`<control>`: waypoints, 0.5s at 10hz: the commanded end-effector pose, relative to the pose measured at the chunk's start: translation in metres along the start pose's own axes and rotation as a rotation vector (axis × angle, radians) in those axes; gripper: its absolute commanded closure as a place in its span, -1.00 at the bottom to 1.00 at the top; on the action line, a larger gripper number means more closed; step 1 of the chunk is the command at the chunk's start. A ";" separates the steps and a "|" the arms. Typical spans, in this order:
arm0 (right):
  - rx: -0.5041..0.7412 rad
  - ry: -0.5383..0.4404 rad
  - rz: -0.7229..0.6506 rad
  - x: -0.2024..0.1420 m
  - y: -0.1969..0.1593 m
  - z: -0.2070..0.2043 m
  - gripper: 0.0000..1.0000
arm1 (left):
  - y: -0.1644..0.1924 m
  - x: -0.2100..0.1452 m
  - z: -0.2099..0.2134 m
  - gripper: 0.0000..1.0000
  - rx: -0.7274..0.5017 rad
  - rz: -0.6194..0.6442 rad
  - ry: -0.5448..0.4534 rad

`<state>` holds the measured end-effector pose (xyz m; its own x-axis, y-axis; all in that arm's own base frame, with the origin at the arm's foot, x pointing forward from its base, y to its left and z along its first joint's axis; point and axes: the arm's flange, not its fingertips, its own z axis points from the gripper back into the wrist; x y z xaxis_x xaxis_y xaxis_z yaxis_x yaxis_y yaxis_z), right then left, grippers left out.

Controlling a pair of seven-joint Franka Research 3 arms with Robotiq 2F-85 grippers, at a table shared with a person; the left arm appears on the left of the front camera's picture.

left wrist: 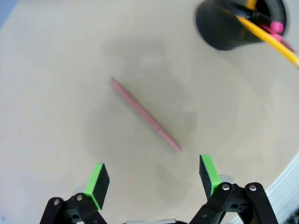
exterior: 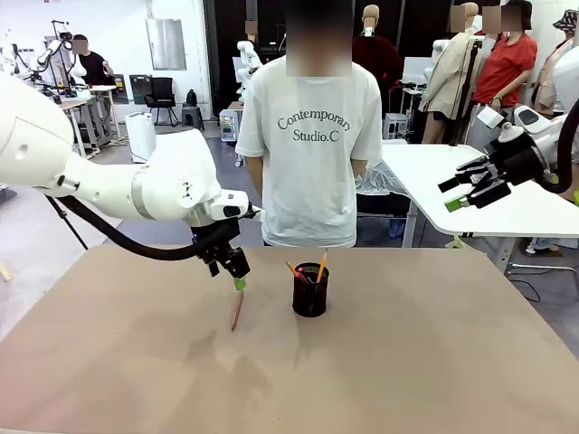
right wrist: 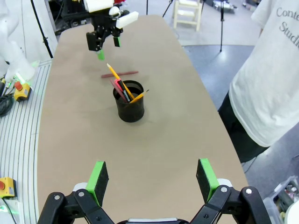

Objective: Place the pens into the pen holder.
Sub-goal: Pick up a writing instrument from the table and place it into the Pen holder.

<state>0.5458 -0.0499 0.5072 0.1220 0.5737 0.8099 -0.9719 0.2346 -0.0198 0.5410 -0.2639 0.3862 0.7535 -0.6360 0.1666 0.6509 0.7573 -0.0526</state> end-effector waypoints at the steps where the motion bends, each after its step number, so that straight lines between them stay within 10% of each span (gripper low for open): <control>1: -0.005 0.003 0.003 0.003 -0.002 0.001 -1.00 | -0.009 0.018 -0.009 -1.00 0.080 0.127 0.085; 5: -0.005 0.003 0.003 0.003 -0.002 0.001 -1.00 | -0.003 0.028 -0.038 -1.00 0.121 0.219 0.070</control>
<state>0.5459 -0.0500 0.5073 0.1220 0.5737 0.8099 -0.9719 0.2347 -0.0199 0.5556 -0.2854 0.3548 0.8734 -0.4828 0.0641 0.4830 0.8755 0.0148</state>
